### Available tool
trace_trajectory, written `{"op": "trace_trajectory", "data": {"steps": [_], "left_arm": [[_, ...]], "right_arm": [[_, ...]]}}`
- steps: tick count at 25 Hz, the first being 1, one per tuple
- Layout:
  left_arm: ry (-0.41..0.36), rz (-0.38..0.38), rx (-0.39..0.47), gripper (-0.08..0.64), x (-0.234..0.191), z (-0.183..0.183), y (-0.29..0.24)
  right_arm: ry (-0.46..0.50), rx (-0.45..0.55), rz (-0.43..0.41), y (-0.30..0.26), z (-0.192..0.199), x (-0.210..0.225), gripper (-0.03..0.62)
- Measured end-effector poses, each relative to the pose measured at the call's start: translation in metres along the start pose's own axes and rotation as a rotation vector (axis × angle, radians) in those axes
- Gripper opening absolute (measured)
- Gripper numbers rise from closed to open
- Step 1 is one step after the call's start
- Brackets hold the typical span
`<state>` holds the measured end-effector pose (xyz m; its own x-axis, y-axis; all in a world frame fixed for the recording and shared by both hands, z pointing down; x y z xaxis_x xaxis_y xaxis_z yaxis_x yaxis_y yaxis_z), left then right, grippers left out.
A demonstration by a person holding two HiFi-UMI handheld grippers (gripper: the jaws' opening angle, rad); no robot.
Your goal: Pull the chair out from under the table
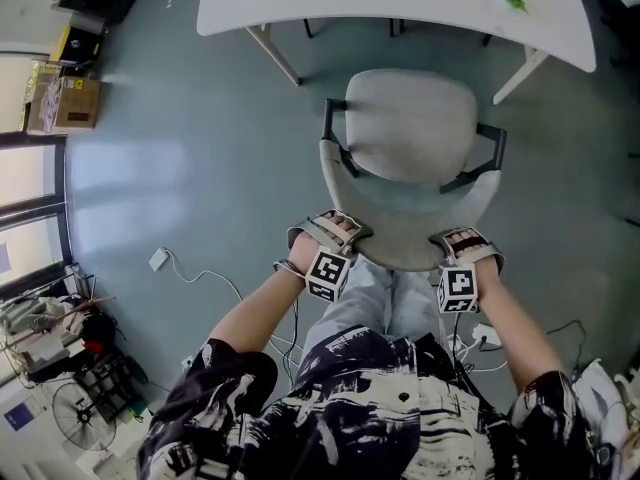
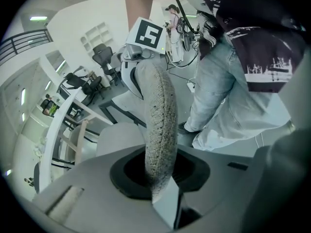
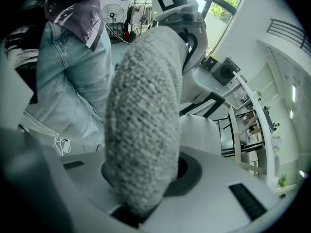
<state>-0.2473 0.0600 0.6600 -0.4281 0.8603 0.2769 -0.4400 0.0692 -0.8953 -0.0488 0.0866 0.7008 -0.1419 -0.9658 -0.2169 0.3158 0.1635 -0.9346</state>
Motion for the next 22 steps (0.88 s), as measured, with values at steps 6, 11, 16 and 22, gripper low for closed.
{"op": "trace_trajectory", "data": {"steps": [6, 11, 16, 22], "left_arm": [[0.002, 0.019, -0.004, 0.078, 0.032, -0.014, 0.001], [0.0, 0.032, -0.007, 0.078, 0.049, -0.019, 0.004], [-0.002, 0.046, -0.009, 0.077, 0.061, -0.027, 0.006], [0.015, 0.062, -0.007, 0.074, 0.072, -0.035, 0.006]], "right_arm": [[-0.005, -0.004, -0.003, 0.003, -0.011, -0.037, 0.08], [-0.009, -0.01, 0.007, 0.004, -0.02, -0.056, 0.078], [0.004, -0.005, 0.01, 0.006, -0.025, -0.07, 0.077], [0.023, -0.008, 0.013, 0.007, -0.024, -0.08, 0.077]]}}
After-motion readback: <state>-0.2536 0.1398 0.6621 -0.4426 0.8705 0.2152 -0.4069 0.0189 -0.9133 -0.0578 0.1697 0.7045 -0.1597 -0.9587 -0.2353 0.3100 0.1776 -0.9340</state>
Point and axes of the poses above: the fingertips, and each gripper's own axes: y backward along the fingers, x to its right, z out of its underside, the point moved 9 cm from there along y, backward along the fingers, and after that the axes turned 4 degrees about -y, right-handed, at the moved point
